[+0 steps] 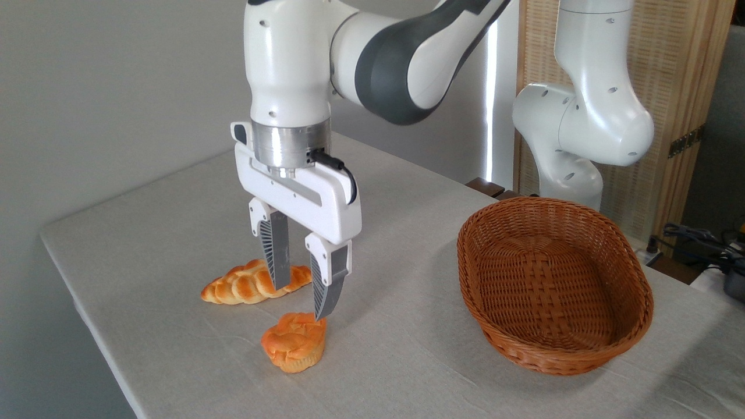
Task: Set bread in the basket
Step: 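Lower the open gripper around the round orange bun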
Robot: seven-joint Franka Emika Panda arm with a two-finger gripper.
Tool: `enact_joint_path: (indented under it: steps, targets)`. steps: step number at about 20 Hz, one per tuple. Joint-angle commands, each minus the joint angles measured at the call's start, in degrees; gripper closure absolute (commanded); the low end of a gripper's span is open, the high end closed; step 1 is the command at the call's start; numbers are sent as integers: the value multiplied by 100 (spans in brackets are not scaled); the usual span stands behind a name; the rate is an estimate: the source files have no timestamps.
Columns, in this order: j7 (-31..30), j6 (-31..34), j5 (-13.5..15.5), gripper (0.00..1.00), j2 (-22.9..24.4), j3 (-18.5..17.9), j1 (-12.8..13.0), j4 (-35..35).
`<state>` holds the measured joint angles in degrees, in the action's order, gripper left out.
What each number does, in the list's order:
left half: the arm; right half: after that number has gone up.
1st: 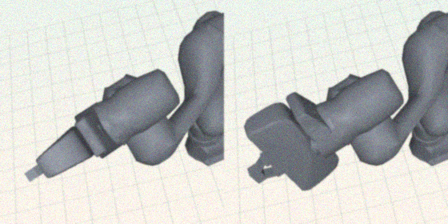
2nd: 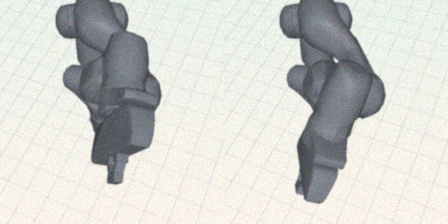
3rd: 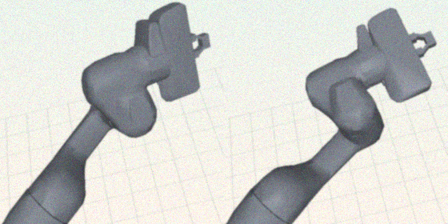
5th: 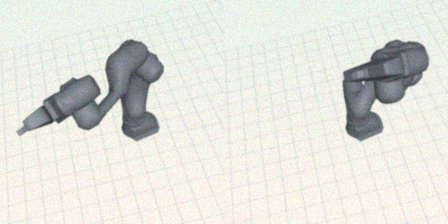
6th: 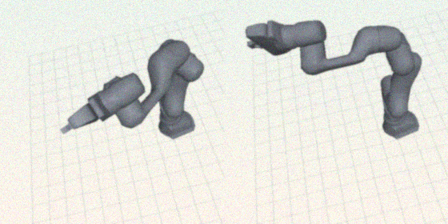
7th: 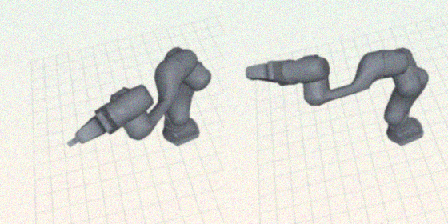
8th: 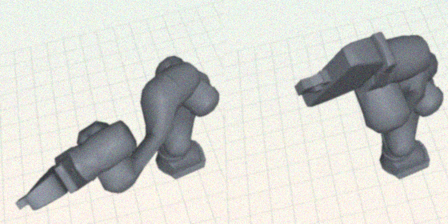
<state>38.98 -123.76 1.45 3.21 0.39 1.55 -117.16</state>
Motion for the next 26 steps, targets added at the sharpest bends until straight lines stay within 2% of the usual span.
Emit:
enact_joint_path:
  steps: [1, 13, 15, 19, 21, 26]
  targets:
    - [92, -516, -39, 0, -48, -30, 83, -315]
    - [93, -1176, -48, 2, -417, -21, 214, -492]
    - [93, -1185, -48, 19, -426, -21, 215, -483]
    - [93, -1176, -48, 63, -479, -21, 215, -483]
    - [93, -1176, -48, 70, -479, -21, 215, -483]
    - [49, -1115, -39, 79, -452, -4, 223, -475]
